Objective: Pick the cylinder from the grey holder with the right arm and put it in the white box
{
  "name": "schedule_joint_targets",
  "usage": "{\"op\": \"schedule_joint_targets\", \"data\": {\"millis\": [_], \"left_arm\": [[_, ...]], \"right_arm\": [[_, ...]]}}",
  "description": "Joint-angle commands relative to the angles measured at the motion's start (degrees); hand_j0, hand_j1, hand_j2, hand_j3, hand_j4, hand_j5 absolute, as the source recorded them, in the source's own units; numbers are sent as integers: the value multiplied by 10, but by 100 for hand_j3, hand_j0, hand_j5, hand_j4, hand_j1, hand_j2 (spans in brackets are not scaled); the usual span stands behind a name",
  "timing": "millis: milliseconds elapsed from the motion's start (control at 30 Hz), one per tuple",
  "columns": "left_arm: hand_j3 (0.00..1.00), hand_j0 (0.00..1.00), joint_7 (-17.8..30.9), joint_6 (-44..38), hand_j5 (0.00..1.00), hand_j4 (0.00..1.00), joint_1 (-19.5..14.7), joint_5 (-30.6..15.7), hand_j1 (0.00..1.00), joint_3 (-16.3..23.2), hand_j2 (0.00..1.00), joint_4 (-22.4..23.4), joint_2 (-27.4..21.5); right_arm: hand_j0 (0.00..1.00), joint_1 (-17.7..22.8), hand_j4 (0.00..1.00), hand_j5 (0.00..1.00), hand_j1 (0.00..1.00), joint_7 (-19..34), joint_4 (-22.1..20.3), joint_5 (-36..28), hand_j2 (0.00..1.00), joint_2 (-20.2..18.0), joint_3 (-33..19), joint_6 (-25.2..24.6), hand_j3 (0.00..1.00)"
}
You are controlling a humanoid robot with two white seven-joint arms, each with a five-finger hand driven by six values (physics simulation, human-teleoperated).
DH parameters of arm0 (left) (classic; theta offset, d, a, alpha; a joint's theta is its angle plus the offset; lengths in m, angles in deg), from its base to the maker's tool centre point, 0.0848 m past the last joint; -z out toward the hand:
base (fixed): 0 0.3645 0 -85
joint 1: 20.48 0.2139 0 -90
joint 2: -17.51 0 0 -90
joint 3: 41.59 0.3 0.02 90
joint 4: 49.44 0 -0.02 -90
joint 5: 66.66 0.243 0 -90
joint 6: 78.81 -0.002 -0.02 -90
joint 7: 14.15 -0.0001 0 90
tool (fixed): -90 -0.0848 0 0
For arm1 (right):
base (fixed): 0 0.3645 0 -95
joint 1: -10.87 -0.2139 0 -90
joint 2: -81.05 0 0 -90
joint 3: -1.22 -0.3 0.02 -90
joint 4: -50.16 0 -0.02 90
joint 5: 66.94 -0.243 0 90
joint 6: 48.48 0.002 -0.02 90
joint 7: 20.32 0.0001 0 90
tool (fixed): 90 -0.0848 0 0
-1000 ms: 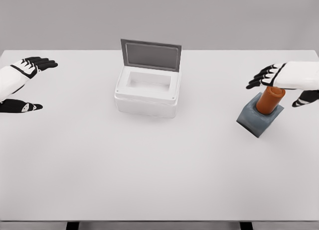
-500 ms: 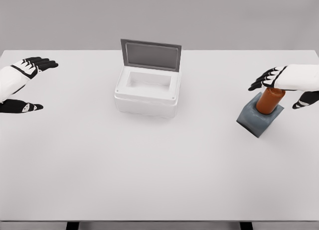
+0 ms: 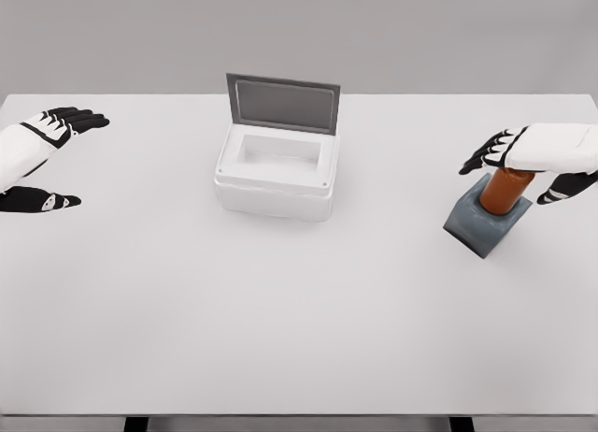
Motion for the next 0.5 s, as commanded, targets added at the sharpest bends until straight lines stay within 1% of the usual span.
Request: {"op": "schedule_joint_targets", "data": {"millis": [0, 167, 233, 300, 333, 367, 433, 467], "left_arm": [[100, 100, 0, -1, 100, 100, 0, -4, 100, 0, 100, 0, -1], [100, 100, 0, -1, 100, 100, 0, -4, 100, 0, 100, 0, -1], [100, 100, 0, -1, 100, 100, 0, -4, 100, 0, 100, 0, 0], [100, 100, 0, -1, 100, 100, 0, -4, 100, 0, 100, 0, 0], [100, 100, 0, -1, 100, 100, 0, -4, 100, 0, 100, 0, 0], [100, 100, 0, -1, 100, 100, 0, -4, 100, 0, 100, 0, 0], [100, 100, 0, -1, 100, 100, 0, -4, 100, 0, 100, 0, 0], [100, 100, 0, -1, 100, 100, 0, -4, 100, 0, 100, 0, 0]], "right_arm": [[85, 0, 85, 85, 85, 0, 1, -1, 85, 0, 0, -1, 85], [62, 1, 62, 62, 62, 0, 0, -2, 62, -1, 0, -1, 62], [59, 1, 59, 59, 59, 0, -1, -2, 59, 0, 1, -1, 59], [53, 1, 53, 53, 53, 0, -1, -2, 53, 0, 1, -1, 53], [47, 1, 47, 47, 47, 0, -1, -2, 47, 0, 1, -1, 47], [44, 1, 44, 44, 44, 0, -1, -2, 44, 0, 2, -1, 44], [31, 1, 31, 31, 31, 0, -2, -2, 31, -1, 8, -1, 31], [28, 1, 28, 28, 28, 0, -3, -2, 28, -2, 8, -1, 28]]}}
